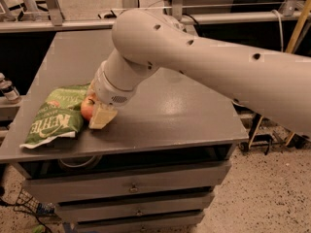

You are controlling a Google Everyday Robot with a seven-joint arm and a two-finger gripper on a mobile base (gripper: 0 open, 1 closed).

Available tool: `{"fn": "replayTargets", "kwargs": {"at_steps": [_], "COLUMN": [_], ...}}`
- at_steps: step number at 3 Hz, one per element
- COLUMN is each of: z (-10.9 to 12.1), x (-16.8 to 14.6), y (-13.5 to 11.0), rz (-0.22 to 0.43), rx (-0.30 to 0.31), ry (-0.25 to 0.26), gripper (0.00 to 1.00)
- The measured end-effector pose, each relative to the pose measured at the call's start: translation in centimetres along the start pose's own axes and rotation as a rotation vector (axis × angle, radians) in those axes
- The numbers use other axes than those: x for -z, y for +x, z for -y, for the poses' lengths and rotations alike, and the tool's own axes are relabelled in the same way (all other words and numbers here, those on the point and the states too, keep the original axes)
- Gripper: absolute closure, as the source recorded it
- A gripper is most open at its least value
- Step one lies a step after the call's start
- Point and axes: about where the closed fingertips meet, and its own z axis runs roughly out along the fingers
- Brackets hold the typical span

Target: Move apple near green jalapeno chip bag

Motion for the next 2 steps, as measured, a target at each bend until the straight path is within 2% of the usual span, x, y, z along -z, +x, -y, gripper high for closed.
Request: {"fn": "replayTargets", "kwargs": {"at_steps": [1, 2], "z": [-0.1, -0.15], "x": [-0.02, -0.04], "y": [-0.19, -0.3], "rz": [0.0, -0.001], "rx": [0.004, 0.006], "ry": [-0.001, -0.002], "gripper": [0.27, 0.05]}}
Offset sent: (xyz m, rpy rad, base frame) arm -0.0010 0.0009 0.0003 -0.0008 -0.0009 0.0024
